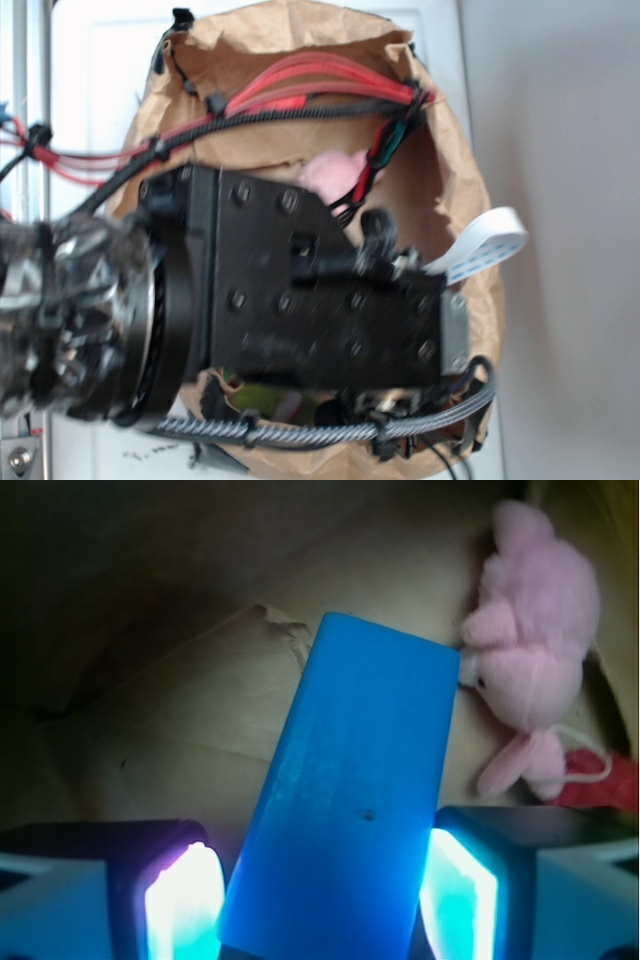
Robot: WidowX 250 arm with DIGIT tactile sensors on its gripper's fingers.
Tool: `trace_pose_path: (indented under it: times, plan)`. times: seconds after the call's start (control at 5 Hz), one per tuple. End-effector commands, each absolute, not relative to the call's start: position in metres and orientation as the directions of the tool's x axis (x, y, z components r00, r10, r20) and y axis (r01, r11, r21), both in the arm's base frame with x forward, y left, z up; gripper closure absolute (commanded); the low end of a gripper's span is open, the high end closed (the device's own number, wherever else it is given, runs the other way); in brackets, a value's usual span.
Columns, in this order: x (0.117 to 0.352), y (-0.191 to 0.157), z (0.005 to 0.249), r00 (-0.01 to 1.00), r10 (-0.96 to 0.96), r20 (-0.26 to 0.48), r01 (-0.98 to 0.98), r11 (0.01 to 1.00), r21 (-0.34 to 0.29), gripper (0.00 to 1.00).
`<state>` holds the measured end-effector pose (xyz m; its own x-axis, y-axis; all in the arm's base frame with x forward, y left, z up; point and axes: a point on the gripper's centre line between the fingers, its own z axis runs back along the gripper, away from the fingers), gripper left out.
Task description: Grab the blue block.
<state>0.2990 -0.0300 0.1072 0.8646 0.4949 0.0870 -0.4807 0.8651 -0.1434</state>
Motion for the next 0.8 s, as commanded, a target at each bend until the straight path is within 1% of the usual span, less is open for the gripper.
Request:
trace_pose_path:
  times: [0.0,0.2,0.4,0.6]
  plan:
    - [0.322,0.007,0.171,0.95,0.227,0.216,-0.202,0.97,-0.132,1.0]
    - [0.318,0.006,0.191,0.973,0.094,0.211,-0.085,0.995,-0.051,1.0]
    - [0.302,0.014,0.211,0.964,0.099,0.246,-0.088,0.994,-0.058,1.0]
    - [0.295,0.025,0.231,0.967,0.083,0.239,-0.068,0.995,-0.071,1.0]
